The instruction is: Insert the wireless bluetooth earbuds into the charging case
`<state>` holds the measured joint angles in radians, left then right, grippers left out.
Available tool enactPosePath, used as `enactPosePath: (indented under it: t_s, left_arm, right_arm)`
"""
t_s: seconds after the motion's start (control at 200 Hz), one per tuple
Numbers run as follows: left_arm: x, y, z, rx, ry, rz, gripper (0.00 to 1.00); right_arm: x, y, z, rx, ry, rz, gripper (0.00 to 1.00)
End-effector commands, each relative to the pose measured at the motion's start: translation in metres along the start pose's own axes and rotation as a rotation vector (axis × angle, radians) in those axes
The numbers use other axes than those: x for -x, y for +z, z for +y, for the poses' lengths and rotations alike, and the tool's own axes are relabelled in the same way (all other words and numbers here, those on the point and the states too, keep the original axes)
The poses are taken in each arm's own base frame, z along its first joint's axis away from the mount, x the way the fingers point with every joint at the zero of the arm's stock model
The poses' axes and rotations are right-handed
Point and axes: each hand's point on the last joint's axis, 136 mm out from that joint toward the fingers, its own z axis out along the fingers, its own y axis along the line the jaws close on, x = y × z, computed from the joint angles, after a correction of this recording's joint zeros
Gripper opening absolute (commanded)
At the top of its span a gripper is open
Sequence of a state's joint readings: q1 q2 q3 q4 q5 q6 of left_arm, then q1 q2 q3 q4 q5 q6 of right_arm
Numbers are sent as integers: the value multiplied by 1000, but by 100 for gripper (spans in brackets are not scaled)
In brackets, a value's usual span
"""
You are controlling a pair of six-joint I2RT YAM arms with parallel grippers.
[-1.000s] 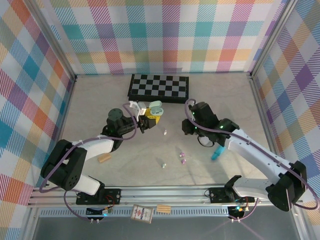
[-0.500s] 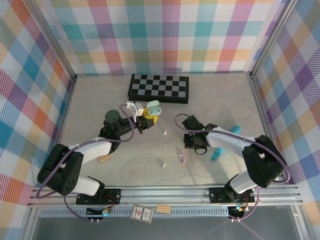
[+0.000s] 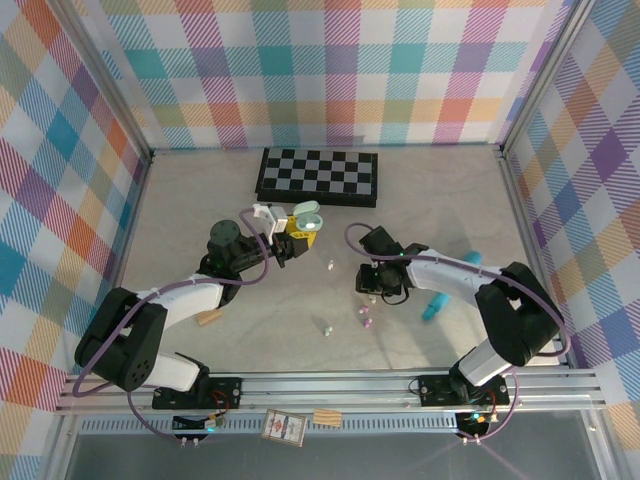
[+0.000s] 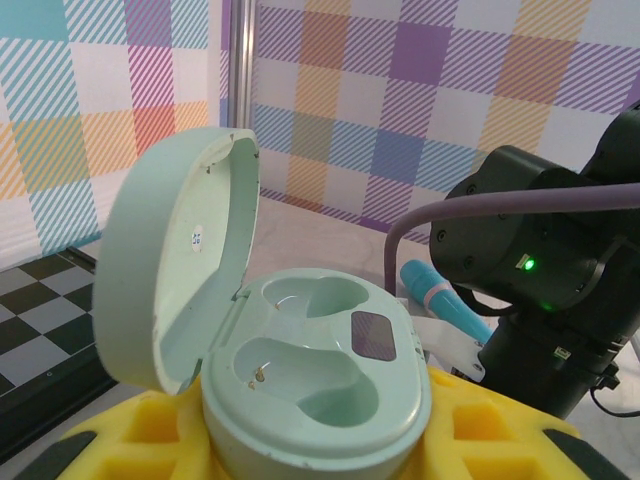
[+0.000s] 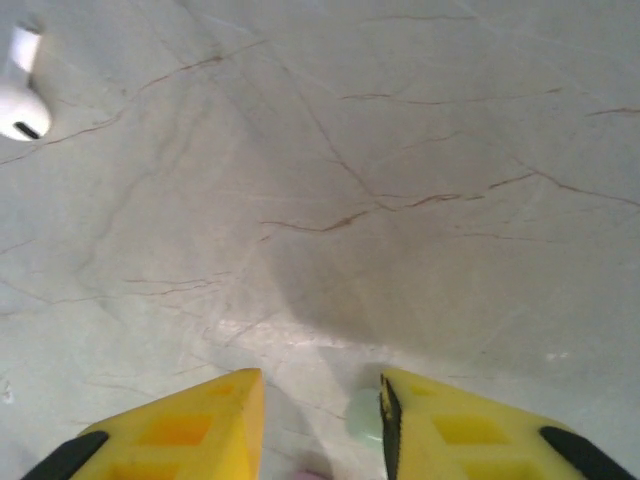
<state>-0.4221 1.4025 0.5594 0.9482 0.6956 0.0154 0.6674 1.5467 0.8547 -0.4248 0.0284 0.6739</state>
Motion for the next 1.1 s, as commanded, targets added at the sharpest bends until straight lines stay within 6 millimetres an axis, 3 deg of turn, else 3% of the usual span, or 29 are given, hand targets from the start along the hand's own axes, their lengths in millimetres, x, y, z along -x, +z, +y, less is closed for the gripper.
enactPosePath:
  t_s: [0.0, 0.14, 0.255, 0.47, 0.72, 1.095]
  left_arm:
    - [9, -2, -2, -14, 40, -30, 29]
    - [12, -2, -3, -18, 41, -35, 29]
    - [12, -2, -4, -21, 40, -37, 29]
    - [13, -2, -4, -22, 33, -43, 29]
    - [17, -1, -4, -28, 41, -51, 29]
    - [18, 0, -4, -31, 42, -43, 28]
  right_arm:
    - [8, -15, 12, 55, 2, -31, 40]
    - [13, -19, 5, 64, -85, -49, 43]
    - [12, -10, 9, 170, -175, 7, 51]
    - [15, 11, 6, 234, -213, 69, 54]
    - [-15, 25, 0, 289, -176, 147, 51]
    - [-39, 14, -7, 317, -108, 168, 46]
